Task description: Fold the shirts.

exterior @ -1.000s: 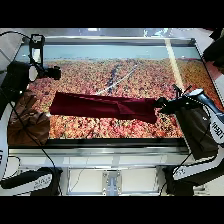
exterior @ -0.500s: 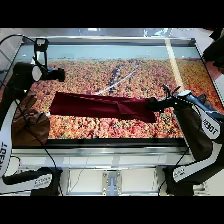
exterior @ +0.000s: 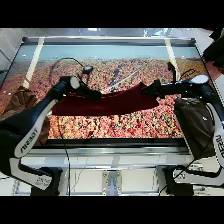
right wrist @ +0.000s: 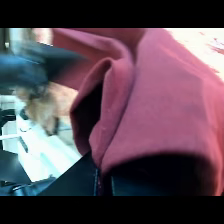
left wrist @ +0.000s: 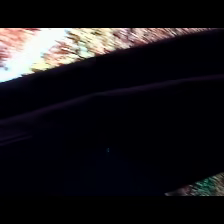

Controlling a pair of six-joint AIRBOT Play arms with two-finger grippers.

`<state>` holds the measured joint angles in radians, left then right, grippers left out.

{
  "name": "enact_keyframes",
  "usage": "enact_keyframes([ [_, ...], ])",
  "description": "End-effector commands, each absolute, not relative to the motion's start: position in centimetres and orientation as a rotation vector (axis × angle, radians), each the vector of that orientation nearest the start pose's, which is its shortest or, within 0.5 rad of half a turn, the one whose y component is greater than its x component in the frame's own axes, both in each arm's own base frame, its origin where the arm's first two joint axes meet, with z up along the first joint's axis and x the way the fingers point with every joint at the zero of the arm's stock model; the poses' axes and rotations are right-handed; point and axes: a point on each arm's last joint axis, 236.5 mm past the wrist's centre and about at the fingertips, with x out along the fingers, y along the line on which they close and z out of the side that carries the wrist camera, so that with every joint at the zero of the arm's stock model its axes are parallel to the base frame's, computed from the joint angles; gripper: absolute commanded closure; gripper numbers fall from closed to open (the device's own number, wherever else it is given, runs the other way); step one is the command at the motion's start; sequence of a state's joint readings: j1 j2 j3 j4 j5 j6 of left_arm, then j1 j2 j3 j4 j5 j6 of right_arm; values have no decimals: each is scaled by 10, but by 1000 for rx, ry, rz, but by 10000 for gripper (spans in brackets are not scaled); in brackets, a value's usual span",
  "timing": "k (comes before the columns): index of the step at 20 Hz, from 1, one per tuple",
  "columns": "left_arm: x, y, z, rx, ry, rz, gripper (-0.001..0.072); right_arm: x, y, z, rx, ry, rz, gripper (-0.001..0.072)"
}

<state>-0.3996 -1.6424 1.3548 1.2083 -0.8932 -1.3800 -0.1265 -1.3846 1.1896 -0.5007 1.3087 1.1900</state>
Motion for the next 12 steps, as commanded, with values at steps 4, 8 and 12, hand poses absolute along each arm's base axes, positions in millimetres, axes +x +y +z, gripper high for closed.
enact_keyframes([
  [4,373,-362,-85,65,1174,-818,699,387,150,168,702,1056,715,703],
  [8,421,-334,-28,-18,1017,-742,699,387,170,186,687,1047,738,703],
  [12,474,-228,68,-127,841,-575,699,404,244,192,674,965,784,704],
])
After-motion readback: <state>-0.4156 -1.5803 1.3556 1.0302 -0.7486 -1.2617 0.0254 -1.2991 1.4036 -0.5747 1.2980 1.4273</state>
